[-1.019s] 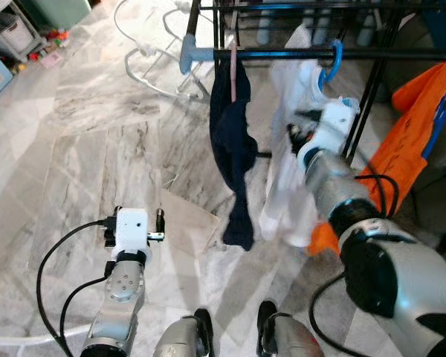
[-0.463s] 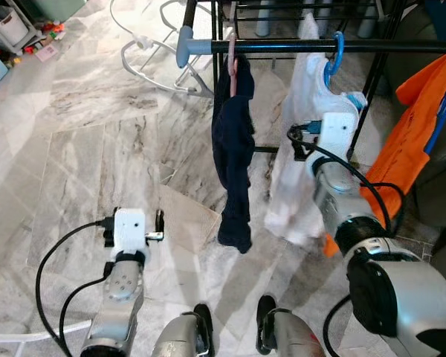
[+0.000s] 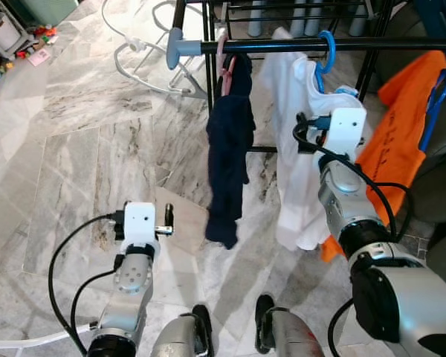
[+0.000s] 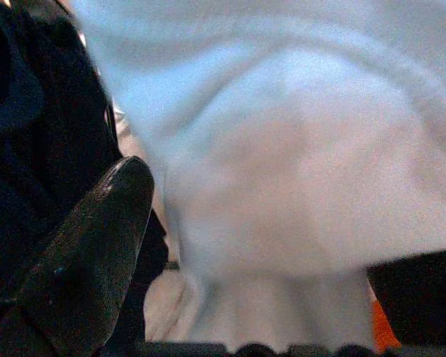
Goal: Hang hanger
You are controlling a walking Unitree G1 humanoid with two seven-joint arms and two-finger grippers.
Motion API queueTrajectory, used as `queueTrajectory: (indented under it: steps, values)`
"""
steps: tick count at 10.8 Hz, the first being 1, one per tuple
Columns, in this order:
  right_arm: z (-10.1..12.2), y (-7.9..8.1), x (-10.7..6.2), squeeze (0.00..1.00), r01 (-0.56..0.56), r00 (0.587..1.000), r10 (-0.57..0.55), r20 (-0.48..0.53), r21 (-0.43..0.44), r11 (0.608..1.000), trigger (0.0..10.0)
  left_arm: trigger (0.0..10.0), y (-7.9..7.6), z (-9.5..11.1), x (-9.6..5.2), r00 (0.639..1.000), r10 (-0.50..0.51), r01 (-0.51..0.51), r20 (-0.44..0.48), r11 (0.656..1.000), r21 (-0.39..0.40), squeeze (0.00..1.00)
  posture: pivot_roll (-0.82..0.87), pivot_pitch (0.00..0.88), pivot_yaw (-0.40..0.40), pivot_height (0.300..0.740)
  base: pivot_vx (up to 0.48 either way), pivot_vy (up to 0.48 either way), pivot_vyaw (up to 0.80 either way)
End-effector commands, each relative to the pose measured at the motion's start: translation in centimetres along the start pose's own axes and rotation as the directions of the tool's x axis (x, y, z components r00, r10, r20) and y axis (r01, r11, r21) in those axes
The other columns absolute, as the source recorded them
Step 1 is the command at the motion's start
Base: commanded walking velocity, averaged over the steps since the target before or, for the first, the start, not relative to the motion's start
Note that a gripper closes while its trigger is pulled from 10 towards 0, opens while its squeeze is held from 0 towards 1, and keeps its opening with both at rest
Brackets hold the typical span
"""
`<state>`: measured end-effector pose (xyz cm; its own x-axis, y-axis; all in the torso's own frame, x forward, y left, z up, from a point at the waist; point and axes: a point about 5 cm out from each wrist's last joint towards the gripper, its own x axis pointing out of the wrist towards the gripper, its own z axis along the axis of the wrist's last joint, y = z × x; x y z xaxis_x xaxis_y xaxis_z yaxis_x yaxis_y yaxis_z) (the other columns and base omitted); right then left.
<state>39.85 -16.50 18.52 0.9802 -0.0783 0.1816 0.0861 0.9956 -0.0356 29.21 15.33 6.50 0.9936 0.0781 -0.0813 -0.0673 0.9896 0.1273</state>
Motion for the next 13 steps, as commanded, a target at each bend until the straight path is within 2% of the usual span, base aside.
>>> queueTrajectory:
  steps: [1,5,7,8,9,10,11,12,13]
  values:
    - [0.2,0.5,-0.2,1.0,-0.016,0.999,0.016,0.03,0.007,1.0,10.0,10.0,0.5,-1.0,-0.4,0.999,0.011,-0.01,-0.034,1.0,0.013,0.0,-0.01,0.297,0.089,0.74,0.0,0.0,0.0]
    - [-0.5,0.6,-0.8,1.0,-0.045,0.999,0.045,0.016,-0.005,0.999,10.0,10.0,0.4,-1.0,-0.1,0.999,0.009,-0.008,-0.036,1.0,0.018,0.0,-0.02,0.295,0.086,0.74,0.0,0.0,0.0]
    - [-2.5,-0.1,-1.6,1.0,-0.031,0.996,0.03,-0.083,-0.011,0.999,10.0,10.0,0.3,-1.3,-0.1,0.999,-0.002,0.003,-0.051,1.0,0.022,0.0,-0.02,0.293,0.09,0.74,0.0,0.0,0.0]
    - [-3.7,-1.2,-1.9,1.0,0.01,0.985,-0.007,-0.173,0.02,1.0,10.0,10.0,0.3,-1.4,0.1,0.998,-0.005,0.007,-0.059,1.0,0.025,0.0,-0.02,0.286,0.094,0.74,0.0,0.0,0.0]
    - [-3.7,-1.5,-1.9,1.0,0.024,0.982,-0.015,-0.188,0.046,0.999,10.0,10.0,0.3,-1.4,0.2,0.998,-0.006,0.007,-0.061,1.0,0.025,0.0,-0.02,0.284,0.097,0.74,0.0,0.0,0.0]
    - [-4.1,-1.6,-1.9,1.0,-0.053,0.962,0.057,-0.267,0.024,0.998,10.0,10.0,0.2,-1.3,0.4,0.998,-0.017,0.019,-0.063,1.0,0.024,0.0,-0.03,0.275,0.096,0.74,0.0,0.0,0.0]
    - [-3.9,-1.6,-1.9,1.0,-0.17,0.941,0.161,-0.299,-0.004,0.986,10.0,10.0,0.1,-1.3,0.5,0.998,-0.022,0.023,-0.063,0.999,0.022,0.0,-0.03,0.273,0.098,0.74,0.0,0.0,0.0]
    - [-2.9,-2.6,-1.7,1.0,-0.214,0.942,0.187,-0.278,-0.067,0.975,10.0,10.0,0.1,-1.3,0.6,0.998,-0.024,0.026,-0.063,0.999,0.024,0.0,-0.03,0.271,0.098,0.74,0.0,0.0,0.0]
    - [-2.1,-3.6,-1.5,1.0,-0.188,0.957,0.157,-0.242,-0.113,0.976,10.0,10.0,0.1,-1.3,0.6,0.998,-0.026,0.027,-0.064,0.999,0.026,0.0,-0.04,0.269,0.098,0.74,0.0,0.0,0.0]
